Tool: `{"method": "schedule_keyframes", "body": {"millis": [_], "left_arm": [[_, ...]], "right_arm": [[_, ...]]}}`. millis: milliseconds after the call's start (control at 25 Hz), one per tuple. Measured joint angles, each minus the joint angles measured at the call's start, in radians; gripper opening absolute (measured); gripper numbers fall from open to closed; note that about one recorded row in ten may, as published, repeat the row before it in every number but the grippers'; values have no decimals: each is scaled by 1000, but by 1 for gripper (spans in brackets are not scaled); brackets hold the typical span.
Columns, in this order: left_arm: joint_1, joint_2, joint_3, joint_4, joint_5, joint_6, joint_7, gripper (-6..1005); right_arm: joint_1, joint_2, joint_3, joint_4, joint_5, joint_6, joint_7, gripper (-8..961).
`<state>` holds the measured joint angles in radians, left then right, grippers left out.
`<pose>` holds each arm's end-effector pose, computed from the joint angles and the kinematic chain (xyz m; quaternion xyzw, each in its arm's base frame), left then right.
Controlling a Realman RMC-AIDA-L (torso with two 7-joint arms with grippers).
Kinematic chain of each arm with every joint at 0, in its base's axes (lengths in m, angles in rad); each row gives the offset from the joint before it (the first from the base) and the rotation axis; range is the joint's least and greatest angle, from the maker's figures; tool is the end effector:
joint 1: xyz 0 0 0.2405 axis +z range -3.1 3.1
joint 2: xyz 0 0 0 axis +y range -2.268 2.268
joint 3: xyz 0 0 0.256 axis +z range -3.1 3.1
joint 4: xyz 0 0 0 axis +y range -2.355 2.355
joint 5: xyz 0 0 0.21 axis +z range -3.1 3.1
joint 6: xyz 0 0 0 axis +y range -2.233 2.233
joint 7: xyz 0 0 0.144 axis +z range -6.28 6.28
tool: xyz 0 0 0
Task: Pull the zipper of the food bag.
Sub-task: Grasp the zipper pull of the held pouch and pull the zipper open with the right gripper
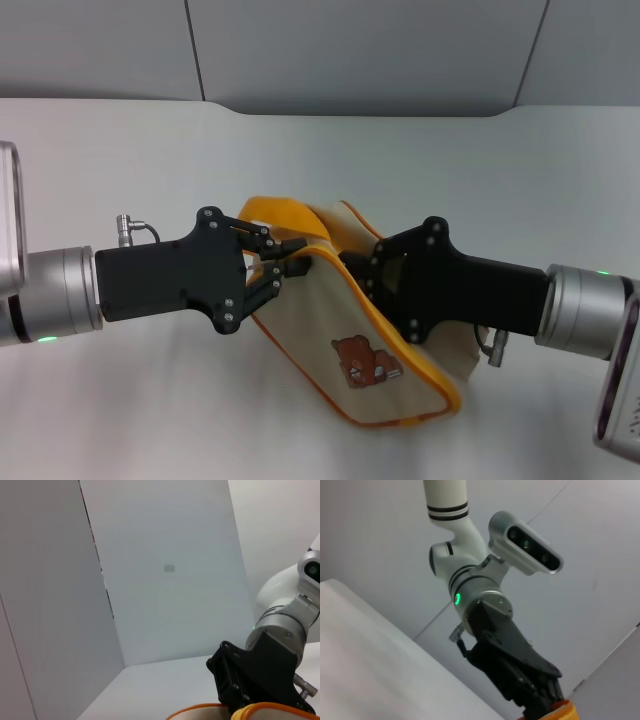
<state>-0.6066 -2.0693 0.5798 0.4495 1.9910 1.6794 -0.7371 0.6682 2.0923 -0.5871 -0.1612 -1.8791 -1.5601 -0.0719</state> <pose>-0.2394 0.3205 -0.0172 -0.9412 0.0520 -0.2989 0.1483 0.2208 0.3133 -0.0671 -0.8687 -0.3104 0.2808 0.2647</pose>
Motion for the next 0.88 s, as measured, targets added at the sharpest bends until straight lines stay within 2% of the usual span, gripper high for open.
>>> {"method": "schedule_keyframes", "body": {"millis": [240, 520, 880], "left_arm": [[23, 0, -20, -6, -49, -41, 1, 90], [62, 1, -29, -12, -131, -113, -7, 90], [83, 3, -29, -22, -142, -122, -9, 89]], "right_arm": [[-41, -6, -42, -8, 0, 9, 3, 17], [-207, -9, -43, -162, 3, -86, 164, 43], [-229, -9, -39, -166, 3, -80, 187, 77]]}}
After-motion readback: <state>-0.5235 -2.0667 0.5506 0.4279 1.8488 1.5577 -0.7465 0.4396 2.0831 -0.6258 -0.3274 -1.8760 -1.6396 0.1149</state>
